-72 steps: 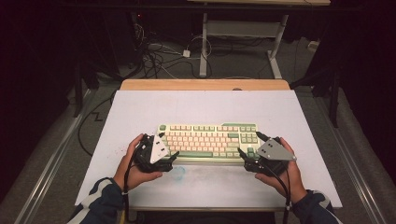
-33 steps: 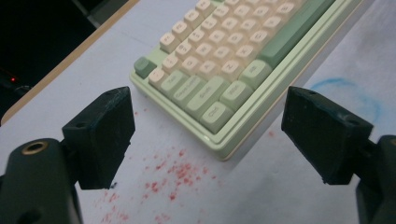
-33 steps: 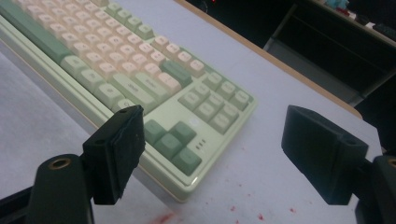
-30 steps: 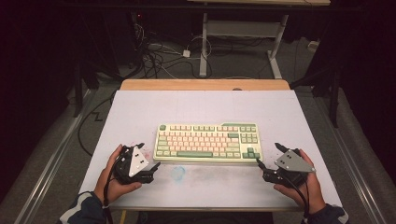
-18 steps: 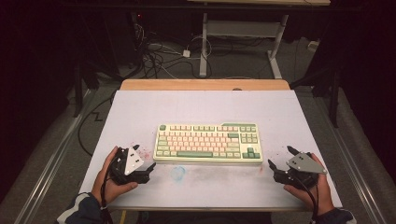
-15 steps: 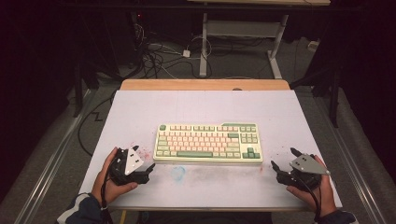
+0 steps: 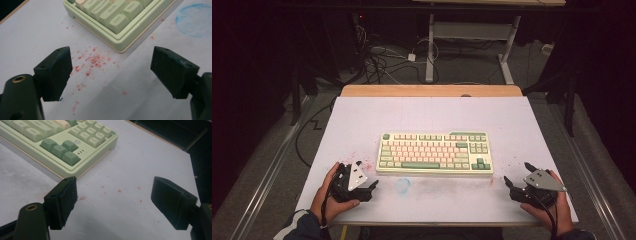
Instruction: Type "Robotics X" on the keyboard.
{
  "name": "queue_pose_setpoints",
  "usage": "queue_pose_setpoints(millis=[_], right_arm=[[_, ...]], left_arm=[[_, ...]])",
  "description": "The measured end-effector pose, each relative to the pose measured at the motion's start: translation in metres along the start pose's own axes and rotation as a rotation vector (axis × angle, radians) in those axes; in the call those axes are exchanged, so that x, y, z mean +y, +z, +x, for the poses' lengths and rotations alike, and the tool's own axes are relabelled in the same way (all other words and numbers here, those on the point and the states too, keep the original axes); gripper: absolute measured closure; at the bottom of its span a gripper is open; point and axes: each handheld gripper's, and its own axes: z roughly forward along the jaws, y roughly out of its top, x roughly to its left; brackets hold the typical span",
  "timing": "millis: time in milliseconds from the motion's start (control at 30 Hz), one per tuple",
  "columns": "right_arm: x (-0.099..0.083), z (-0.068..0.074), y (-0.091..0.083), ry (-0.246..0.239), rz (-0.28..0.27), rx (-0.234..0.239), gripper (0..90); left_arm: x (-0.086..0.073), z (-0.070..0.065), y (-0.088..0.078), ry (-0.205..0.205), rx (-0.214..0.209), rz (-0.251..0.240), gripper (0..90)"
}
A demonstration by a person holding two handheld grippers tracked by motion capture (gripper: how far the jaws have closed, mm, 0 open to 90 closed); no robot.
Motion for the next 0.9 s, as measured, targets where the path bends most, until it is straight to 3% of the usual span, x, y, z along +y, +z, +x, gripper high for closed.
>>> queue_pose_setpoints(millis=[333, 467, 900], right_arm=[[0.0013, 0.0016, 0.0013, -0.004, 0.001, 0.004, 22.1], [0.0008, 0.0006, 0.0003, -0.002, 0.001, 0.000, 22.1], [0.0012, 0.0004, 0.0009, -0.005, 0.001, 0.001, 22.1]], left_arm=[[-0.0001, -0.0019, 0.0026, 0.010, -0.002, 0.011, 16.3], [-0.0006, -0.0024, 0.0022, 0.041, -0.006, 0.037, 16.3], [0.0012, -0.0008, 0.0024, 0.033, 0.002, 0.038, 16.2]])
